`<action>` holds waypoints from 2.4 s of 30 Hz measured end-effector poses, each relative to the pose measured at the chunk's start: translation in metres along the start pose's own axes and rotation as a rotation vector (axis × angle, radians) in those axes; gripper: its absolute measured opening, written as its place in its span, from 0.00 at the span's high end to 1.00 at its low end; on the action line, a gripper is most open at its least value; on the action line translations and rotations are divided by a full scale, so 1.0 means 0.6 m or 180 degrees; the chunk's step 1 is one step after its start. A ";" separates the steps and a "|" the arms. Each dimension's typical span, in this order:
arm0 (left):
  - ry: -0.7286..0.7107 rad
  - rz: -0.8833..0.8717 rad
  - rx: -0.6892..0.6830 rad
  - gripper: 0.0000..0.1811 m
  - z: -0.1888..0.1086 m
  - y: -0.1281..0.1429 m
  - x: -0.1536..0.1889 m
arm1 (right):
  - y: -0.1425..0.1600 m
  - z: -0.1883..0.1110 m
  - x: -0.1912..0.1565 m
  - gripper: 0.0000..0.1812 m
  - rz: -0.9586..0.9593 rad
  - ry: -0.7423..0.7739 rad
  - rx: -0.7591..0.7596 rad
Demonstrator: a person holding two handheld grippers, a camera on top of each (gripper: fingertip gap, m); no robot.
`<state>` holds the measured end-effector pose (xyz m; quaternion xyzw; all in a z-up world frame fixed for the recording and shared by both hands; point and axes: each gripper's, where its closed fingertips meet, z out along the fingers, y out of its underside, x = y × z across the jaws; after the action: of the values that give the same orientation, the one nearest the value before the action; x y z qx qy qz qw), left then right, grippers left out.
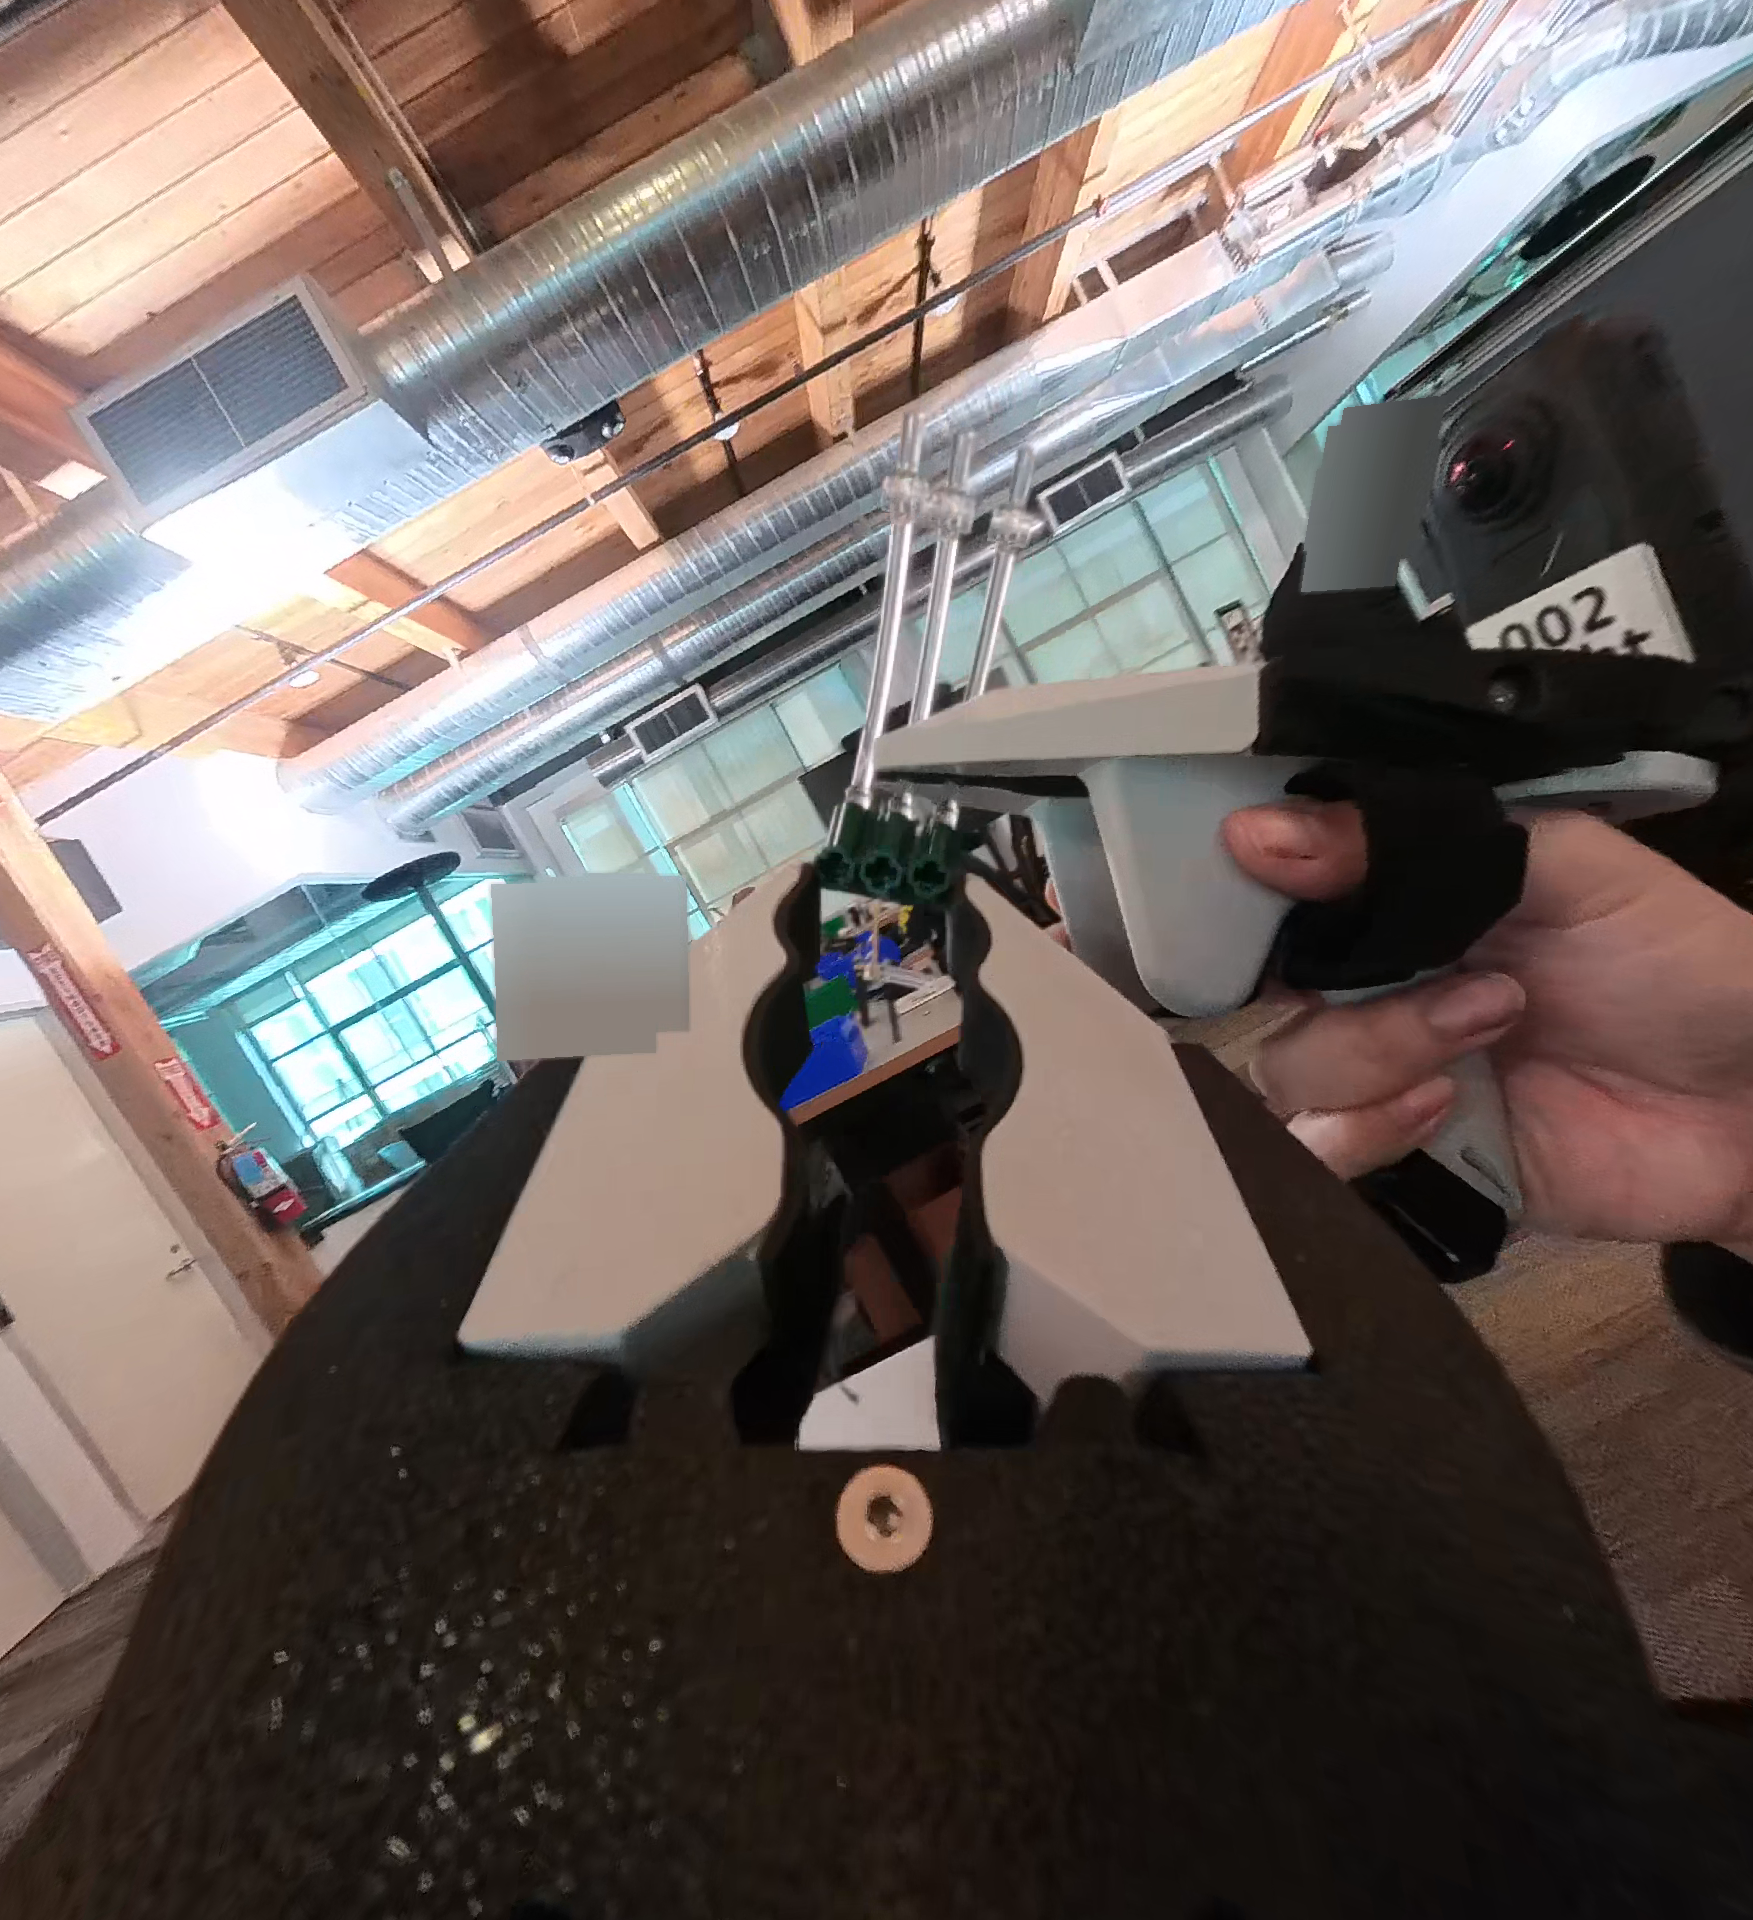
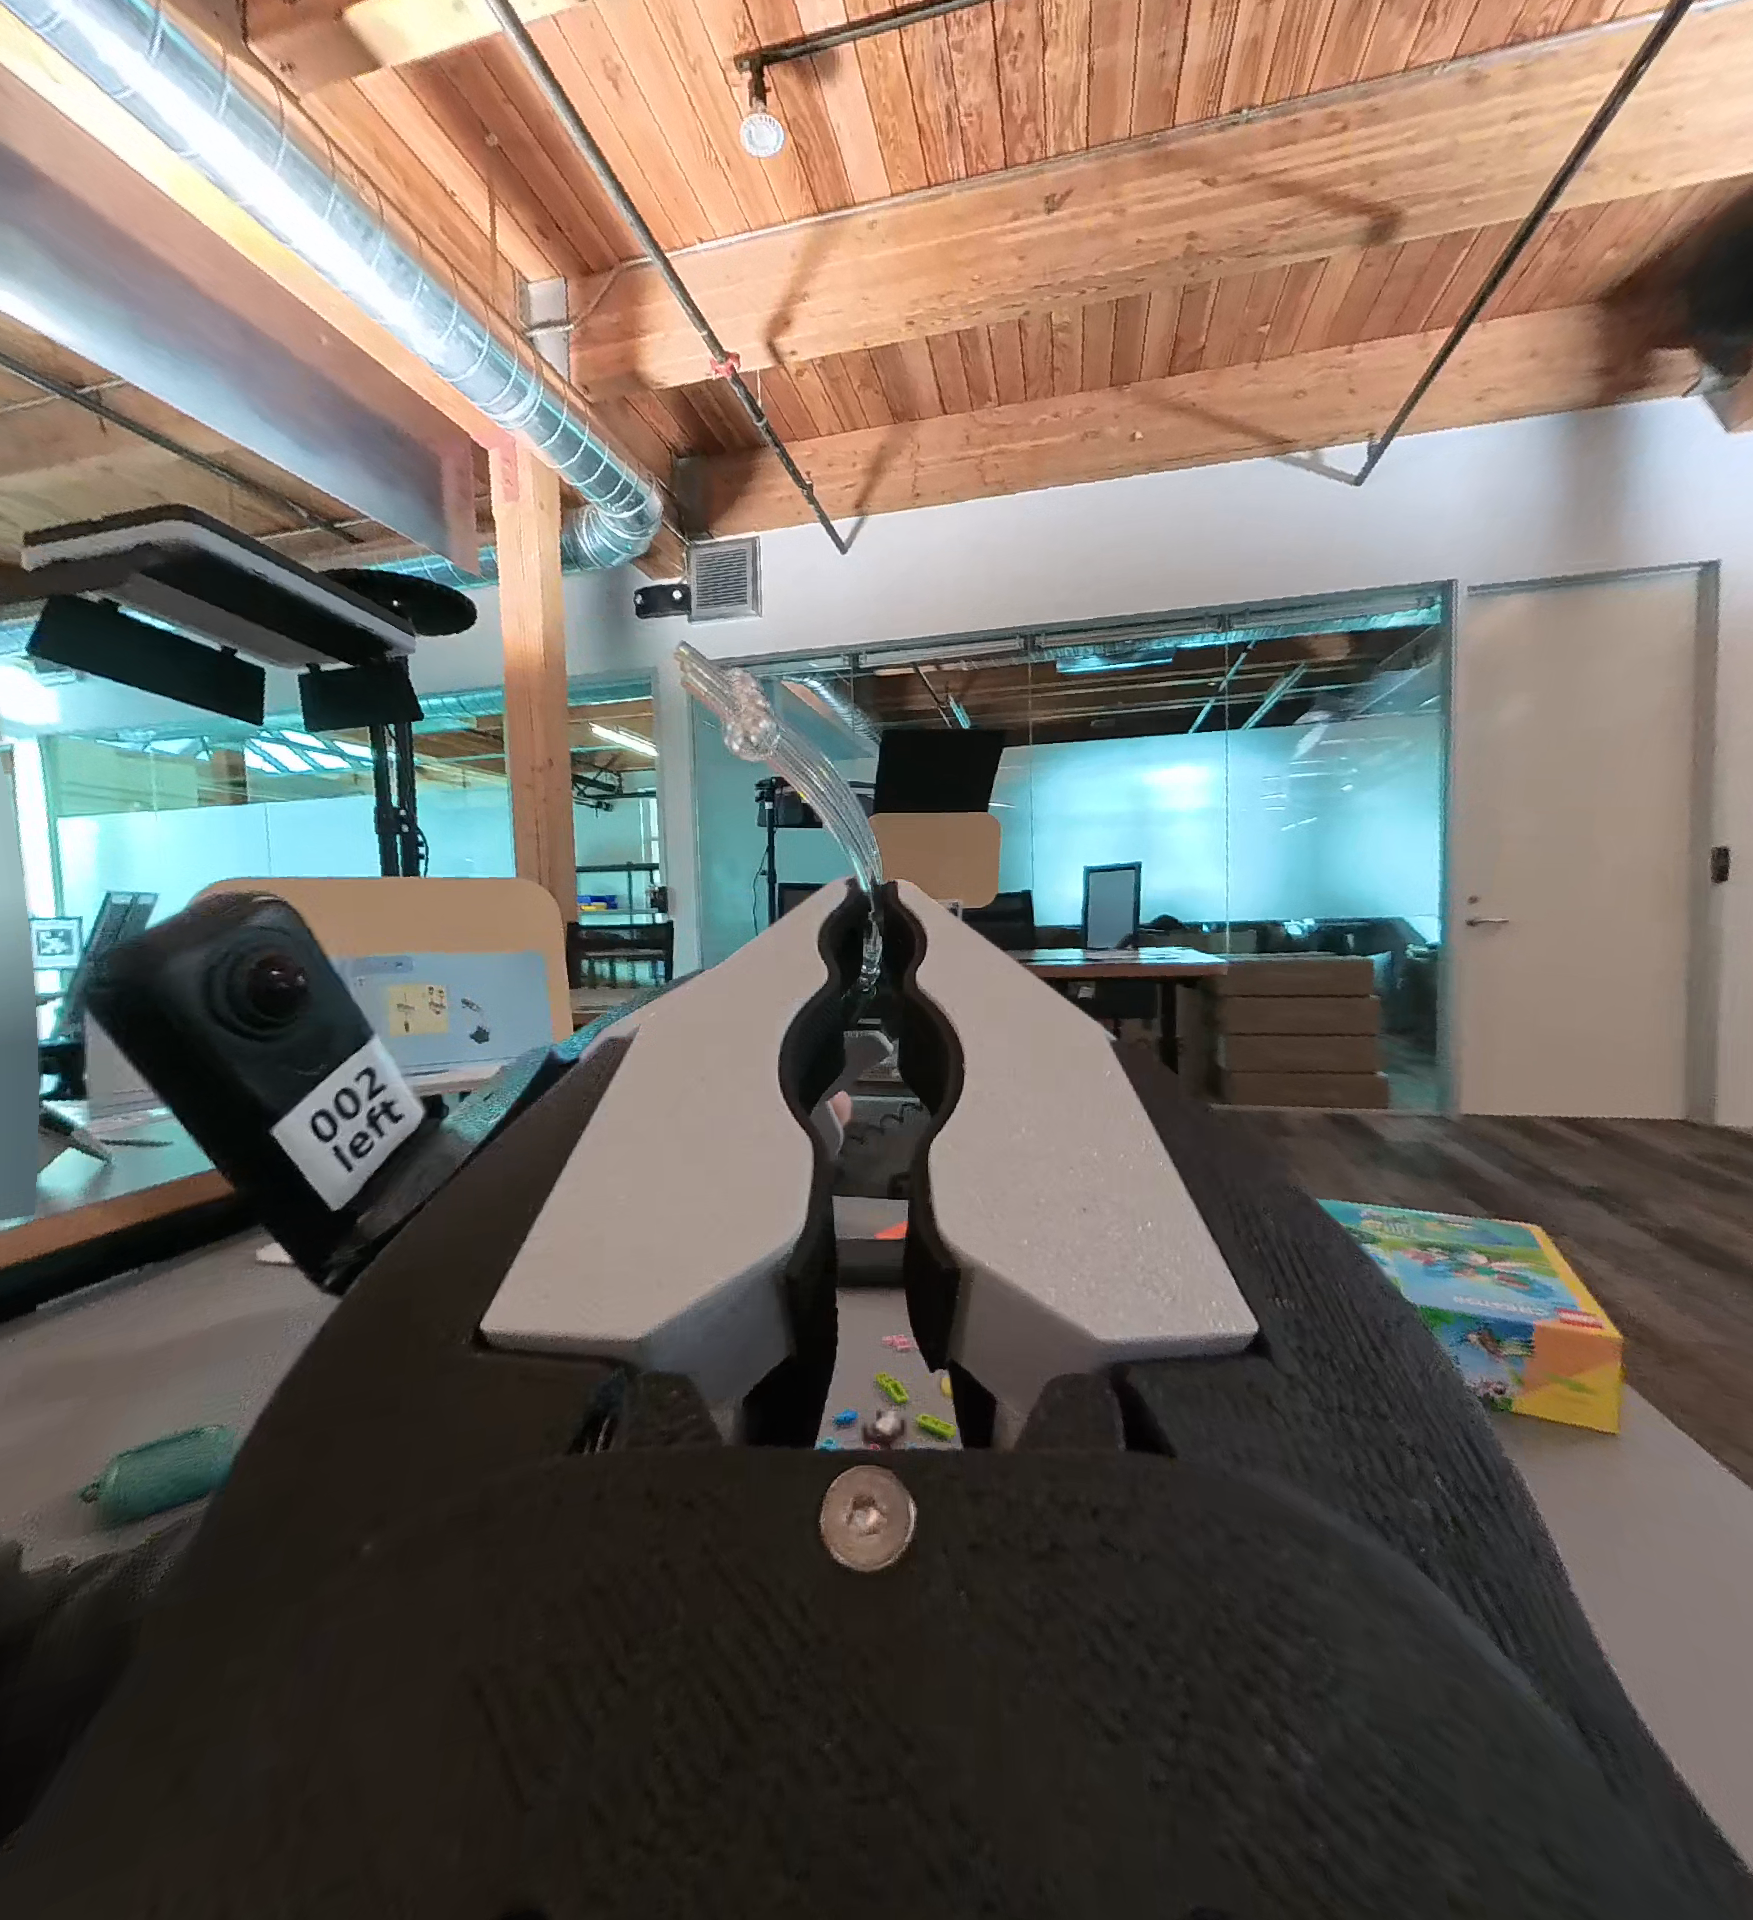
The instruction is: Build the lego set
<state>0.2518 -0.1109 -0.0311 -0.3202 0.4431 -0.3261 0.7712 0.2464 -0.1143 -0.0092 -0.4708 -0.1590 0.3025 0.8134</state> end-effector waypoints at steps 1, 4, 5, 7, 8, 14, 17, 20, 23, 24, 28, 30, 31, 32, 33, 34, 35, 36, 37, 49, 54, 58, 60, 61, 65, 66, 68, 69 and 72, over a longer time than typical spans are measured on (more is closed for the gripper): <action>-0.0071 0.0041 -0.0031 0.88 -0.001 0.001 -0.002 | 0.002 0.002 0.000 0.99 0.0013 -0.0022 0.0005; -0.0372 0.0152 -0.0040 0.88 -0.014 0.004 -0.011 | 0.004 0.005 0.001 0.95 0.0135 -0.0053 0.0146; -0.0497 0.0141 -0.0025 0.88 -0.023 0.005 -0.021 | -0.001 0.001 0.006 0.93 0.0193 -0.0037 0.0286; -0.0619 -0.0125 0.0003 0.88 -0.049 0.012 -0.042 | -0.005 -0.016 0.029 0.93 0.0234 0.0111 0.0551; -0.0697 -0.0334 0.0013 0.88 -0.068 0.017 -0.057 | -0.001 -0.024 0.043 0.93 0.0212 0.0222 0.0630; -0.1448 -0.0731 -0.0073 0.88 -0.226 0.030 -0.130 | 0.100 -0.014 0.098 0.92 -0.0261 0.0652 0.0498; -0.1970 -0.0491 -0.0303 0.88 -0.319 0.037 -0.151 | 0.154 0.019 0.122 0.92 -0.0429 0.0759 0.0510; -0.2534 -0.0297 -0.0456 0.88 -0.417 0.041 -0.174 | 0.204 0.065 0.133 0.92 -0.0439 0.0728 0.0479; -0.2950 0.0185 -0.0651 0.88 -0.500 0.041 -0.189 | 0.246 0.109 0.131 0.92 -0.0569 0.0669 0.0430; -0.3003 0.0303 -0.0670 0.88 -0.517 0.040 -0.190 | 0.258 0.120 0.132 0.92 -0.0677 0.0678 0.0419; -0.3048 0.0530 -0.0788 0.88 -0.550 0.066 -0.191 | 0.300 0.128 0.133 0.92 -0.1021 0.0711 0.0337; -0.3018 0.0497 -0.0877 0.88 -0.554 0.089 -0.188 | 0.310 0.123 0.125 0.92 -0.1180 0.0653 0.0274; -0.3052 0.0515 -0.1041 0.88 -0.559 0.103 -0.190 | 0.313 0.123 0.119 0.92 -0.1299 0.0616 0.0246; -0.3111 0.0537 -0.1211 0.87 -0.565 0.116 -0.195 | 0.320 0.122 0.113 0.92 -0.1406 0.0570 0.0216; -0.3130 0.0543 -0.1278 0.88 -0.569 0.122 -0.196 | 0.327 0.124 0.109 0.92 -0.1486 0.0530 0.0158; -0.3125 0.0533 -0.1265 0.88 -0.571 0.123 -0.196 | 0.334 0.127 0.104 0.92 -0.1565 0.0497 0.0113; -0.3113 0.0515 -0.1264 0.88 -0.572 0.125 -0.193 | 0.339 0.129 0.100 0.92 -0.1647 0.0466 0.0081; -0.3091 0.0520 -0.1280 0.88 -0.572 0.128 -0.190 | 0.344 0.132 0.097 0.92 -0.1732 0.0438 0.0049; -0.3048 0.0557 -0.1289 0.88 -0.569 0.128 -0.186 | 0.347 0.134 0.094 0.93 -0.1803 0.0413 0.0025; -0.2726 0.0851 -0.1644 0.88 -0.539 0.164 -0.170 | 0.401 0.146 0.112 0.94 -0.1867 0.0460 -0.0344; -0.2640 0.0808 -0.1538 0.88 -0.531 0.161 -0.167 | 0.413 0.147 0.115 0.94 -0.1911 0.0442 -0.0423; -0.2580 0.0852 -0.1465 0.88 -0.526 0.155 -0.163 | 0.423 0.147 0.124 0.94 -0.1885 0.0481 -0.0500; -0.2552 0.0834 -0.1437 0.88 -0.522 0.154 -0.161 | 0.424 0.146 0.127 0.94 -0.1873 0.0505 -0.0511; -0.2544 0.0835 -0.1436 0.88 -0.521 0.155 -0.161 | 0.423 0.146 0.127 0.95 -0.1879 0.0508 -0.0508; -0.2509 0.0847 -0.1422 0.88 -0.518 0.156 -0.159 | 0.425 0.144 0.128 0.95 -0.1890 0.0520 -0.0527; -0.2504 0.0831 -0.1415 0.88 -0.518 0.157 -0.159 | 0.427 0.144 0.129 0.95 -0.1878 0.0521 -0.0539; -0.2514 0.0803 -0.1372 0.88 -0.514 0.157 -0.158 | 0.428 0.143 0.129 0.95 -0.1873 0.0511 -0.0549; -0.2534 0.0785 -0.1339 0.88 -0.513 0.157 -0.155 | 0.428 0.143 0.127 0.95 -0.1884 0.0501 -0.0549; -0.2428 0.0808 -0.1310 0.88 -0.499 0.160 -0.143 | 0.429 0.142 0.120 0.95 -0.1938 0.0437 -0.0542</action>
<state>-0.0286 -0.0486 -0.1860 -0.5073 0.2187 0.0073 0.8335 0.1670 0.0850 -0.1896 -0.4873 -0.2620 -0.0016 0.8330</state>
